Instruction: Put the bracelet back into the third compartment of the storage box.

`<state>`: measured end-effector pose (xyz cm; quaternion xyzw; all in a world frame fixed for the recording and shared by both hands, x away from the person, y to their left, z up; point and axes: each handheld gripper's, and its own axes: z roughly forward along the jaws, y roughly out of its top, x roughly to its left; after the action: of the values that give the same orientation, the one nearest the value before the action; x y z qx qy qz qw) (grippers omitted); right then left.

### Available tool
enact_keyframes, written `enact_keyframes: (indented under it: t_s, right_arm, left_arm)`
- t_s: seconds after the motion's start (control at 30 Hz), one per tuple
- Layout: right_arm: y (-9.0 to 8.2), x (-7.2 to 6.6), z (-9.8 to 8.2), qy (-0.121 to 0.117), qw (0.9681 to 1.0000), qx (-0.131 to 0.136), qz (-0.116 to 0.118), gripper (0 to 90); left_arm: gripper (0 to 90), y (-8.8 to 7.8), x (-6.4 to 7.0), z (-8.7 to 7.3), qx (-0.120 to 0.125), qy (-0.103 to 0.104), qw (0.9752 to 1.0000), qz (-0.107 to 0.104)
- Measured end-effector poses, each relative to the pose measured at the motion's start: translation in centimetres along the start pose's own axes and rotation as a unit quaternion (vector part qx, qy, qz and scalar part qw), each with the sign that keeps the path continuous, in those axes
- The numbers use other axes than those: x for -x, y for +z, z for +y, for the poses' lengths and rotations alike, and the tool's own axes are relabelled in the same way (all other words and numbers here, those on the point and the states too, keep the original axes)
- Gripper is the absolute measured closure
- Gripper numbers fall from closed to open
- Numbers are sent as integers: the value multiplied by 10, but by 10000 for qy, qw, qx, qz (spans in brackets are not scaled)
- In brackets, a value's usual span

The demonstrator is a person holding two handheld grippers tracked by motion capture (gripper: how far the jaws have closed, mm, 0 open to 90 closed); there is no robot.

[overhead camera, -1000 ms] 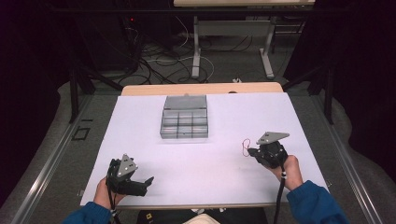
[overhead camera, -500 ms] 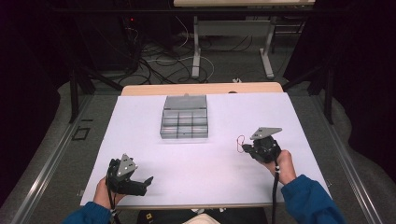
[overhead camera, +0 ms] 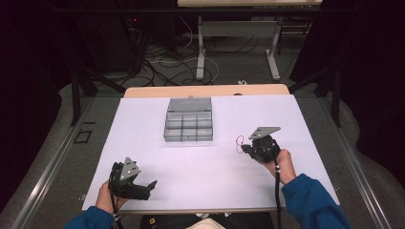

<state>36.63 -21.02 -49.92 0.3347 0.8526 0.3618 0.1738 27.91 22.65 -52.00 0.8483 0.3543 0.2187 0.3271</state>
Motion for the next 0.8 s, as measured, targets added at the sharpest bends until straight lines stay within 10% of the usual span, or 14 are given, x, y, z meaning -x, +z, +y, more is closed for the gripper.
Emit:
enact_keyframes:
  t_s: [0.8]
  right_arm:
    - [13,3,31,-112,9998,43,156,900]
  left_arm:
    - [15,2,0,1,-41,-53,10000,-12]
